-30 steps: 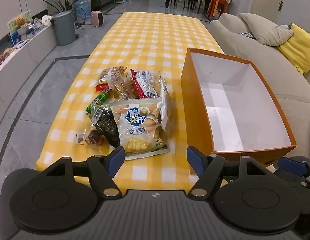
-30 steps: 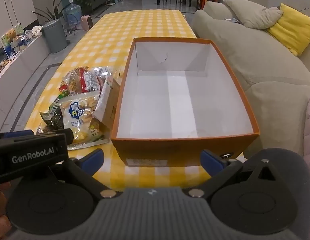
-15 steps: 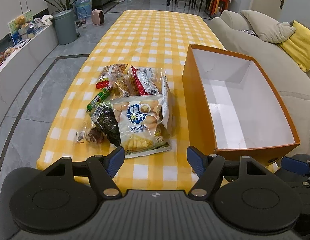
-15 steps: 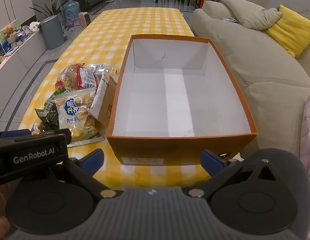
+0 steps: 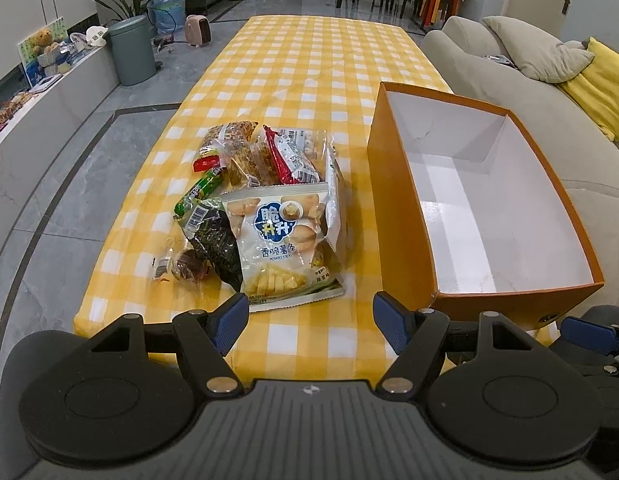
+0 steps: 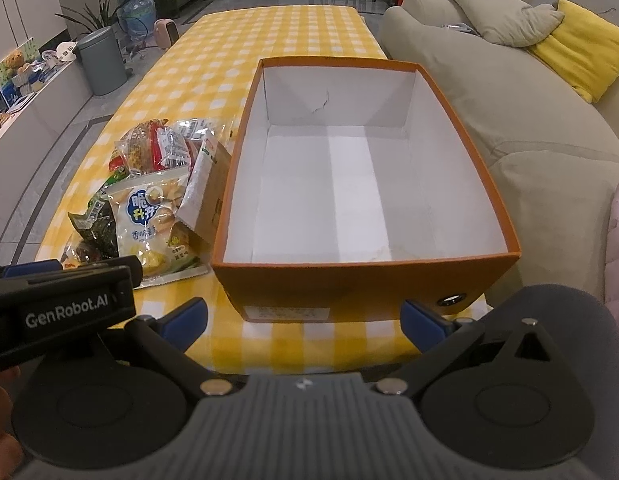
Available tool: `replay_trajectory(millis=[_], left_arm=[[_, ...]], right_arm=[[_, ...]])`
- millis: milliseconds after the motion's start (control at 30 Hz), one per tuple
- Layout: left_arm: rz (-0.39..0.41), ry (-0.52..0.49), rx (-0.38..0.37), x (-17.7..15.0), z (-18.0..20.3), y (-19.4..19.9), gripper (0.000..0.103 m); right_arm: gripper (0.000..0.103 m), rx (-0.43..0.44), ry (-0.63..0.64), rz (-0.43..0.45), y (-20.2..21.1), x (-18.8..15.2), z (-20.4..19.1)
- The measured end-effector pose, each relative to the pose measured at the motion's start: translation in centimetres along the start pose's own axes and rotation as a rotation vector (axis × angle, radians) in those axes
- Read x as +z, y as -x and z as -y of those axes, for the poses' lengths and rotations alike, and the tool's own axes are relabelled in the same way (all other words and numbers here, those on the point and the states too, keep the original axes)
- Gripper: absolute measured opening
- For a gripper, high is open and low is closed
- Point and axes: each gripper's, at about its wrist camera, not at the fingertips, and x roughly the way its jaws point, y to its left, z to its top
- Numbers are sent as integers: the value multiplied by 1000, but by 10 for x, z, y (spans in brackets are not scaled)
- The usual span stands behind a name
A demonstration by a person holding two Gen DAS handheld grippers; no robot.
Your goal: Organize snacks
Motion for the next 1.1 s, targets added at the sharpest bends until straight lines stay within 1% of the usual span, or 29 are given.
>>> replay_trajectory(millis=[333, 567, 767, 1100], left_arm=[[0, 7, -1, -1, -2, 0, 83], [1, 7, 1, -1, -1, 1, 83], [-7, 16, -30, 1, -4, 2, 83], [5, 5, -26, 1, -4, 4, 83]], right_arm=[[100, 5, -8, -5, -2, 0, 0], [100, -17, 10, 9, 1, -1, -2], [100, -12, 7, 10, 3, 0, -2], [100, -17, 16, 14, 7, 1, -4]])
